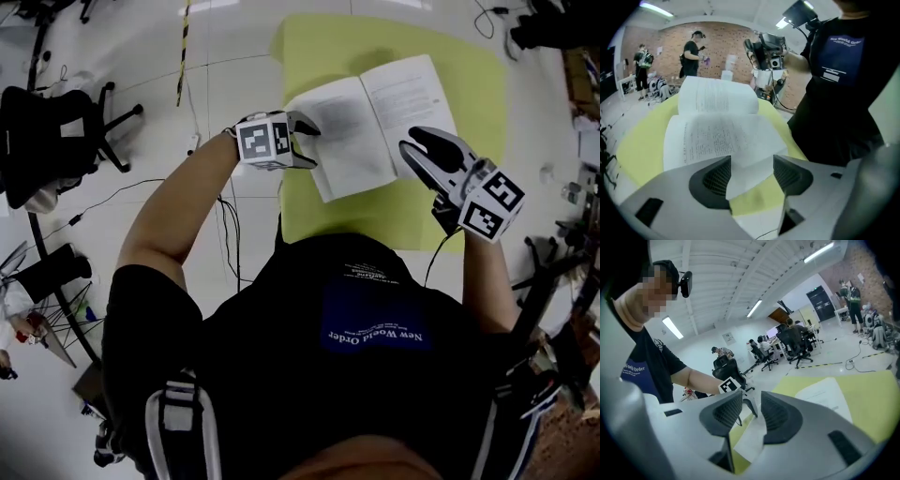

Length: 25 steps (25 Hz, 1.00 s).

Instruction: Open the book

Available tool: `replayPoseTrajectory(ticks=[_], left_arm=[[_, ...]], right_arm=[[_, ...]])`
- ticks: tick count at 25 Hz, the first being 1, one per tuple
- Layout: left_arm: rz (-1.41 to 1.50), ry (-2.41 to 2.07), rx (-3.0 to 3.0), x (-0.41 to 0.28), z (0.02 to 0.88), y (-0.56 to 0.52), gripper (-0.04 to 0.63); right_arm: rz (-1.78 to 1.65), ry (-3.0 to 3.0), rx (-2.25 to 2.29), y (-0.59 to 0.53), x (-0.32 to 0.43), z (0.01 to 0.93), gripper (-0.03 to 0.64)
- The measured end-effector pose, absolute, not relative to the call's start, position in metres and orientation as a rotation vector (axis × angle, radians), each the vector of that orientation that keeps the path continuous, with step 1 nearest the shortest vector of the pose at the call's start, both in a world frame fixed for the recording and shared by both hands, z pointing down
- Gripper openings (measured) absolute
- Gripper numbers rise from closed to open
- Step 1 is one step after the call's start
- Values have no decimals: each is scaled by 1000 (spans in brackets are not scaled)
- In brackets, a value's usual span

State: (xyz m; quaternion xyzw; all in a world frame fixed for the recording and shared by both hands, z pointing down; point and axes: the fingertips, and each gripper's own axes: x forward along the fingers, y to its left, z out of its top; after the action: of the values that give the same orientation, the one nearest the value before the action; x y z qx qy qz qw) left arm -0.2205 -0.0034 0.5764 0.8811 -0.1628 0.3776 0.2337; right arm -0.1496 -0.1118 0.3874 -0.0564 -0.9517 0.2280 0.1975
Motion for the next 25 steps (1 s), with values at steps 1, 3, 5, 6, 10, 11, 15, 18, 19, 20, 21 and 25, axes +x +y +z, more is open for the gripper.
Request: replayPoseTrajectory(ticks=[1, 3, 5, 6, 10, 11, 15, 18, 19, 20, 21, 25], left_arm=[[1016, -502, 2404, -220, 576, -5, 281], [930, -613, 2392, -217, 566, -9, 281], [817, -707, 2392, -211, 551, -14, 281], [765, -746, 2388, -208, 545, -17, 281], [664, -822, 2328, -192, 543, -28, 281], [645, -830, 2316, -189, 545, -30, 281], [559, -934, 2242, -196, 545, -30, 281], [434, -1136, 2056, -235, 546, -20, 281], [359, -1199, 1959, -249, 547, -15, 281], [281, -1245, 1859, -261, 550, -9, 281], [217, -1272, 1774, -269, 553, -5, 281], [132, -1265, 1655, -266, 567, -7, 281]], right_arm=[[628, -2660, -157, -112, -151, 389, 114], [598, -2637, -134, -117, -151, 399, 114], [575, -2582, -70, -131, -150, 428, 114], [563, -2544, -33, -140, -149, 447, 114], [479, -2400, 75, -159, -145, 508, 60], [476, -2388, 92, -161, -144, 512, 60], [468, -2390, 112, -166, -143, 515, 60], [427, -2362, 136, -168, -137, 522, 60], [418, -2348, 148, -169, -135, 524, 60], [408, -2335, 159, -170, -133, 525, 58], [398, -2324, 167, -171, -132, 525, 58], [379, -2304, 170, -179, -135, 527, 58]])
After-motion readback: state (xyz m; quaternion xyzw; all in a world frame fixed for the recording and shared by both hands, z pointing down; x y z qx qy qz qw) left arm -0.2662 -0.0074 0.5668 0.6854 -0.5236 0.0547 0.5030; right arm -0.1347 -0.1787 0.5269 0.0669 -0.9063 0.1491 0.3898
